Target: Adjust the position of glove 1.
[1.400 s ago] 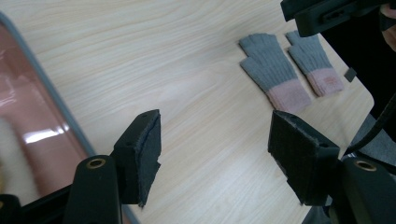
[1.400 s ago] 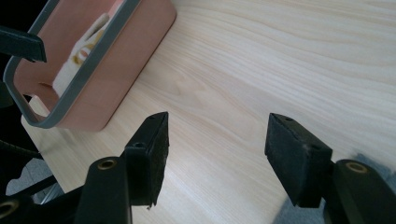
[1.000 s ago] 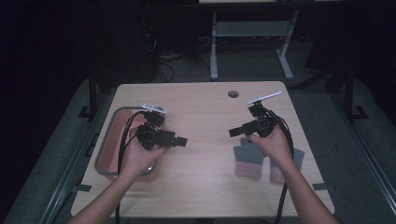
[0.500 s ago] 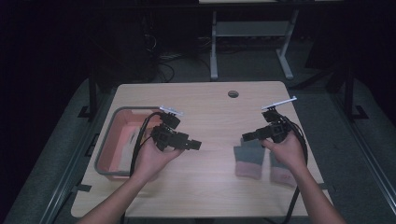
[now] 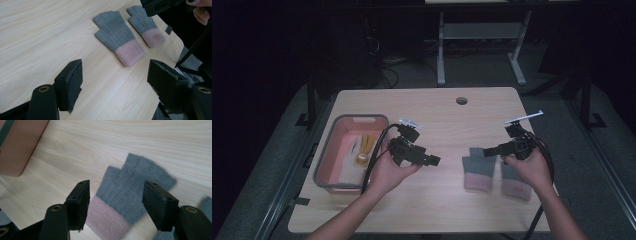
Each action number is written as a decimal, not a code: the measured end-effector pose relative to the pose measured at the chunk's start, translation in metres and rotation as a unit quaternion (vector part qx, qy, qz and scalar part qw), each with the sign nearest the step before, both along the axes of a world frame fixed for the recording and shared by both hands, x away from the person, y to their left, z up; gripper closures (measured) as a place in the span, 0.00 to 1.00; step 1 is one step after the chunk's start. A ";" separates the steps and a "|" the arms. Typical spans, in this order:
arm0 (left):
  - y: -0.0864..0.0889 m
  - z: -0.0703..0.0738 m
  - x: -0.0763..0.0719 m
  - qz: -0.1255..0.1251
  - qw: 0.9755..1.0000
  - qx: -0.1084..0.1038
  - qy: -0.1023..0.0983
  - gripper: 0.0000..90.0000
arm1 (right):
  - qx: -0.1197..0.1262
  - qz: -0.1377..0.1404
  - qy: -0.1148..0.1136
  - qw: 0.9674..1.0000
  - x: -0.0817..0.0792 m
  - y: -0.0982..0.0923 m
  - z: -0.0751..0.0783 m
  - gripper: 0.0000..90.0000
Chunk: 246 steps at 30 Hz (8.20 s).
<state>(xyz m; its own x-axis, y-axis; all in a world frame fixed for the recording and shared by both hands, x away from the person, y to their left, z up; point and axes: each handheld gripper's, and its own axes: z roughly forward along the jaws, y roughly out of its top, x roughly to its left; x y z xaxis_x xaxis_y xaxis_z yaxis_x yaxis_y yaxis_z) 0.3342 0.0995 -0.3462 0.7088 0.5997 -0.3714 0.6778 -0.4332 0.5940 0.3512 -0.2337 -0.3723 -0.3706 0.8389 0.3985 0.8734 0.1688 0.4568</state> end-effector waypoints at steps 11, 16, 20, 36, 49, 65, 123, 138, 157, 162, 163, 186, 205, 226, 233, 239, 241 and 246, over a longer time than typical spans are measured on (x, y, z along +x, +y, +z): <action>-0.019 -0.008 -0.004 -0.017 1.000 0.002 0.004 0.29 | -0.014 -0.022 0.016 1.000 -0.013 -0.022 -0.011 0.43; -0.027 -0.010 -0.006 -0.024 1.000 0.002 0.004 0.28 | -0.021 -0.026 0.016 0.999 -0.017 -0.029 -0.014 0.43; -0.033 -0.013 -0.007 -0.027 1.000 0.004 0.003 0.27 | -0.024 -0.032 0.019 0.999 -0.021 -0.034 -0.017 0.43; -0.055 -0.022 -0.013 -0.048 0.999 0.008 0.008 0.29 | -0.058 -0.054 0.027 0.996 -0.035 -0.056 -0.033 0.44; -0.071 -0.032 -0.015 -0.057 0.998 0.005 0.010 0.28 | -0.098 -0.059 0.041 0.993 -0.038 -0.068 -0.054 0.49; -0.080 -0.044 -0.020 -0.059 0.998 -0.003 0.017 0.28 | -0.155 -0.047 0.033 0.986 -0.039 -0.057 -0.069 0.62; -0.058 -0.046 -0.023 -0.030 0.999 -0.027 0.000 0.29 | -0.138 -0.039 0.038 0.989 -0.031 -0.035 -0.026 0.95; -0.050 -0.044 -0.022 -0.019 0.999 -0.029 -0.005 0.29 | -0.134 -0.018 0.027 0.990 -0.020 0.003 -0.019 0.95; -0.047 -0.047 -0.020 -0.008 1.000 -0.028 -0.005 0.29 | -0.126 -0.002 0.030 0.992 -0.008 0.044 -0.026 0.95; -0.050 -0.049 -0.021 -0.009 1.000 -0.027 -0.002 0.29 | -0.119 -0.004 0.035 0.992 -0.007 0.048 -0.031 0.95; -0.051 -0.050 -0.021 -0.009 1.000 -0.026 -0.002 0.29 | -0.119 -0.004 0.035 0.992 -0.006 0.048 -0.033 0.95; -0.084 -0.079 -0.009 -0.004 0.998 -0.038 0.058 0.31 | -0.048 -0.042 0.009 0.998 -0.015 0.009 -0.039 0.67; -0.105 -0.107 0.006 0.033 0.993 -0.041 0.110 0.41 | -0.005 -0.055 0.020 0.998 -0.020 -0.016 -0.058 0.54; -0.112 -0.114 0.007 0.026 0.991 -0.031 0.126 0.51 | 0.052 -0.081 0.015 0.995 -0.020 -0.018 -0.089 0.59; -0.114 -0.116 0.008 0.037 0.989 -0.038 0.136 0.59 | 0.083 -0.085 0.015 0.993 -0.023 -0.017 -0.096 0.76; -0.108 -0.120 0.008 0.039 0.987 -0.065 0.141 0.69 | 0.086 -0.092 0.003 0.992 -0.027 -0.015 -0.098 0.85; -0.107 -0.121 0.009 0.038 0.987 -0.071 0.142 0.71 | 0.092 -0.096 0.008 0.991 -0.028 -0.016 -0.097 0.86; -0.103 -0.124 0.011 0.037 0.983 -0.093 0.153 0.73 | 0.115 -0.102 0.011 0.988 -0.030 -0.022 -0.098 0.87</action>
<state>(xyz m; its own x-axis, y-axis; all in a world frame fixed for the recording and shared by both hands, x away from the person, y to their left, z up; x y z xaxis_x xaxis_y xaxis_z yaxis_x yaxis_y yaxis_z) 0.3447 -0.0040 -0.4704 0.5039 0.5477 -0.6679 0.8626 -0.2795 0.4216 0.3209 -0.2552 -0.4701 -0.1916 0.7812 0.5941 0.8885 -0.1191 0.4432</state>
